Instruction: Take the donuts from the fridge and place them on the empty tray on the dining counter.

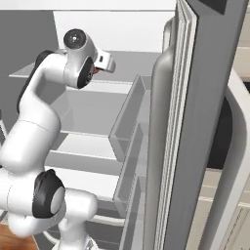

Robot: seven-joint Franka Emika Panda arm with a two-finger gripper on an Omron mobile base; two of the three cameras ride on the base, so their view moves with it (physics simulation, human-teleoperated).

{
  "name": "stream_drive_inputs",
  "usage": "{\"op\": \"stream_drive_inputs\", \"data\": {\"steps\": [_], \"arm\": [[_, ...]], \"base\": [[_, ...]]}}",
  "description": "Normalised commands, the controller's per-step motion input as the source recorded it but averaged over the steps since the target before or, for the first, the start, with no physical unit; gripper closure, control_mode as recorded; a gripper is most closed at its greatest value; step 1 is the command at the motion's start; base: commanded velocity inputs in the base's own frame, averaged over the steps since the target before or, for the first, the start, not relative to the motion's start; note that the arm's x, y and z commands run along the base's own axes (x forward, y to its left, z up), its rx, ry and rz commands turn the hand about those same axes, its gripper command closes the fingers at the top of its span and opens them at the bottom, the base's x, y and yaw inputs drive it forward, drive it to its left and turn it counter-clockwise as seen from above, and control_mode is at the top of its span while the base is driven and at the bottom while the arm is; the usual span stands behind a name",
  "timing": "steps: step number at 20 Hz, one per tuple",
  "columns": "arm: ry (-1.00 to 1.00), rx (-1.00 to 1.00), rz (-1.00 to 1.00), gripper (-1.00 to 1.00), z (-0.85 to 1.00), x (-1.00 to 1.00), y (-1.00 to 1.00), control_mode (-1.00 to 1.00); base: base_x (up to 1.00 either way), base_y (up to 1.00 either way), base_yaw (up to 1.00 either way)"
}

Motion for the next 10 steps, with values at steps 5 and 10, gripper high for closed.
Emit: {"op": "stream_drive_inputs", "data": {"steps": [5, 10], "arm": [[0.06, 0.0, 0.0, -1.0, -0.01, 0.44, 0.0, -1.0], [0.09, 0.01, 0.0, -1.0, -0.04, 0.42, 0.0, -1.0]], "base": [[0.0, 0.0, 0.0], [0.0, 0.0, 0.0]]}}
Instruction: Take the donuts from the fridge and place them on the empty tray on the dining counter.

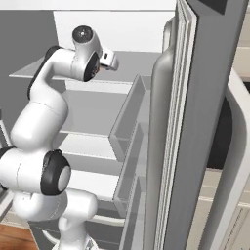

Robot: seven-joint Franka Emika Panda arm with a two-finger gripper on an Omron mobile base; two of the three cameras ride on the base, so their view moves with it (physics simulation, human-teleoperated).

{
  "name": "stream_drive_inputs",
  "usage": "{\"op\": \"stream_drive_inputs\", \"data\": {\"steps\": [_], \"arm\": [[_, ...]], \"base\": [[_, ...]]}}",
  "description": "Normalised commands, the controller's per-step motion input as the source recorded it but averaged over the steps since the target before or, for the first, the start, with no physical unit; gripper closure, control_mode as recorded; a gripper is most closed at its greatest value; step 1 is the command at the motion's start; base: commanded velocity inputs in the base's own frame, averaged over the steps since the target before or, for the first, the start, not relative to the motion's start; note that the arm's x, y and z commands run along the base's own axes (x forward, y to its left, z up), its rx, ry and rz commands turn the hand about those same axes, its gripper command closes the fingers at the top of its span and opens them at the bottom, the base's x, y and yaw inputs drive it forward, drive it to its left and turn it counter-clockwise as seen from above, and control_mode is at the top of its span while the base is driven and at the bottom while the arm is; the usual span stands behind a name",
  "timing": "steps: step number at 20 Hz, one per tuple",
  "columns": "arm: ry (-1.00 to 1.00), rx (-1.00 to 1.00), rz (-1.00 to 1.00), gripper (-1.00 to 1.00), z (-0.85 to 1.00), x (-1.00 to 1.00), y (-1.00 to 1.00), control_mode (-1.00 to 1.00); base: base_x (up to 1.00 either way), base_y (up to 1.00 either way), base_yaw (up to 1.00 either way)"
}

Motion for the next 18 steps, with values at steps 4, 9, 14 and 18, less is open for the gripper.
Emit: {"op": "stream_drive_inputs", "data": {"steps": [4, 9, 14, 18], "arm": [[0.01, 0.0, 0.0, -1.0, -0.02, 0.34, 0.03, -1.0], [0.0, 0.0, 0.01, -1.0, -0.15, 0.33, 0.07, -1.0], [0.01, 0.0, 0.01, -1.0, -0.06, 0.13, 0.06, -1.0], [0.0, 0.0, 0.0, -1.0, 0.0, -0.04, 0.0, -1.0]], "base": [[0.0, 0.0, 0.0], [0.0, 0.0, 0.0], [0.0, 0.0, 0.0], [0.0, 0.0, 0.0]]}}
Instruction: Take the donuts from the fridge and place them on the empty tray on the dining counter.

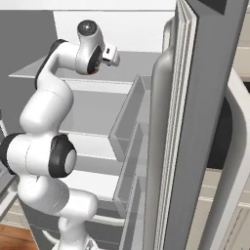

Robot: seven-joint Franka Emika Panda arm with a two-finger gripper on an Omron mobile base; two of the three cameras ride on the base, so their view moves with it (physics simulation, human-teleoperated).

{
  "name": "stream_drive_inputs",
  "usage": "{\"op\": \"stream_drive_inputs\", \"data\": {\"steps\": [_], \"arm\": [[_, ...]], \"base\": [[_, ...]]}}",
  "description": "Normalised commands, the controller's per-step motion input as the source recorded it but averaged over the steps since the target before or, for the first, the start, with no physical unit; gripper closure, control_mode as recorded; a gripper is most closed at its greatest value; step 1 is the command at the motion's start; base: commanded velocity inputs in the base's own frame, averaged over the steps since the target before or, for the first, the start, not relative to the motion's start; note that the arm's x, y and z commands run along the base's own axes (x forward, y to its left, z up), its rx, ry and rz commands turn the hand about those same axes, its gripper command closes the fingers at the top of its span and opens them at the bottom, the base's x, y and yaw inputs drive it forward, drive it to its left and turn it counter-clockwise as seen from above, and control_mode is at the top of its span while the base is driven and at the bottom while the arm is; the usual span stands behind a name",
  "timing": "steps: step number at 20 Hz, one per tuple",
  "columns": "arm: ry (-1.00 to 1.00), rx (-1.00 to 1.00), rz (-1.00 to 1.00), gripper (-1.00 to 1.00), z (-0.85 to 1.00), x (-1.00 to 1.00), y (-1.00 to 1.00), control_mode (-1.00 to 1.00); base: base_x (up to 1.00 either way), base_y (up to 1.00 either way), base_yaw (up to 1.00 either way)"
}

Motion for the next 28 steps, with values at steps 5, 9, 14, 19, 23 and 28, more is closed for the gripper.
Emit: {"op": "stream_drive_inputs", "data": {"steps": [5, 9, 14, 19, 23, 28], "arm": [[-0.02, 0.0, 0.0, -1.0, 0.01, -0.2, 0.0, -1.0], [-0.12, 0.0, 0.0, -1.0, 0.0, -0.37, 0.0, -1.0], [-0.06, 0.0, 0.0, -1.0, -0.01, -0.52, 0.0, -1.0], [0.0, 0.0, 0.0, -1.0, -0.04, -0.15, 0.0, -1.0], [0.01, 0.0, 0.0, -1.0, -0.03, 0.0, 0.0, -1.0], [0.03, 0.02, 0.0, -1.0, -0.15, -0.24, 0.0, -1.0]], "base": [[0.0, 0.0, 0.0], [0.0, 0.0, 0.0], [0.0, 0.0, 0.0], [0.0, 0.0, 0.0], [0.0, 0.0, 0.0], [0.0, 0.0, 0.0]]}}
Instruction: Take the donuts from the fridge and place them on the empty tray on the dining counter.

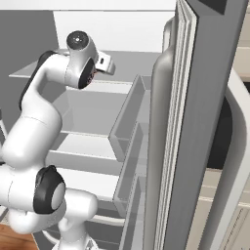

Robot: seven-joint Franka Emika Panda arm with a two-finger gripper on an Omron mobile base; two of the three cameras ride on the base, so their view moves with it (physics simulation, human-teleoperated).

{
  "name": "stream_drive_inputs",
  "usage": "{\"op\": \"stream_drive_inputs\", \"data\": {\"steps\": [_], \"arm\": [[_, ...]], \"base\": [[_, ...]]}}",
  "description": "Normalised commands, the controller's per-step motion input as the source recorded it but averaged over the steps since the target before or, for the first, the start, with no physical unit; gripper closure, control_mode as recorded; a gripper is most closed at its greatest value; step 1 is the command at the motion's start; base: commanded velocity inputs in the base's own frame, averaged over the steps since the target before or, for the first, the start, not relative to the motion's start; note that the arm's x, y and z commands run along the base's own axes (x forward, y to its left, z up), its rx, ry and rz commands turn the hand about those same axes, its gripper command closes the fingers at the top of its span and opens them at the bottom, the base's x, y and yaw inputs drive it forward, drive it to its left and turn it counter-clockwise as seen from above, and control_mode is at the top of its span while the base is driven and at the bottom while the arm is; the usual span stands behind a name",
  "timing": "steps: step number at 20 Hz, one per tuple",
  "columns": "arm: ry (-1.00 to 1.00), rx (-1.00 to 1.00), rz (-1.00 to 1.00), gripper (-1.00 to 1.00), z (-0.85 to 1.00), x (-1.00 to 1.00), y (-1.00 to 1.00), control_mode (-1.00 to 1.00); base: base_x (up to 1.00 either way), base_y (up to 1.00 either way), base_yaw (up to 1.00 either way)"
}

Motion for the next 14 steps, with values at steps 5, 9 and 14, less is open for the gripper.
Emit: {"op": "stream_drive_inputs", "data": {"steps": [5, 9, 14], "arm": [[0.05, 0.01, 0.0, -1.0, -0.1, -0.08, 0.0, -1.0], [-0.02, 0.01, 0.0, -1.0, 0.16, 0.04, -0.04, -1.0], [-0.01, 0.01, 0.0, -1.0, 0.28, 0.09, -0.04, -1.0]], "base": [[0.0, 0.0, 0.0], [0.0, 0.0, 0.0], [0.0, 0.0, 0.0]]}}
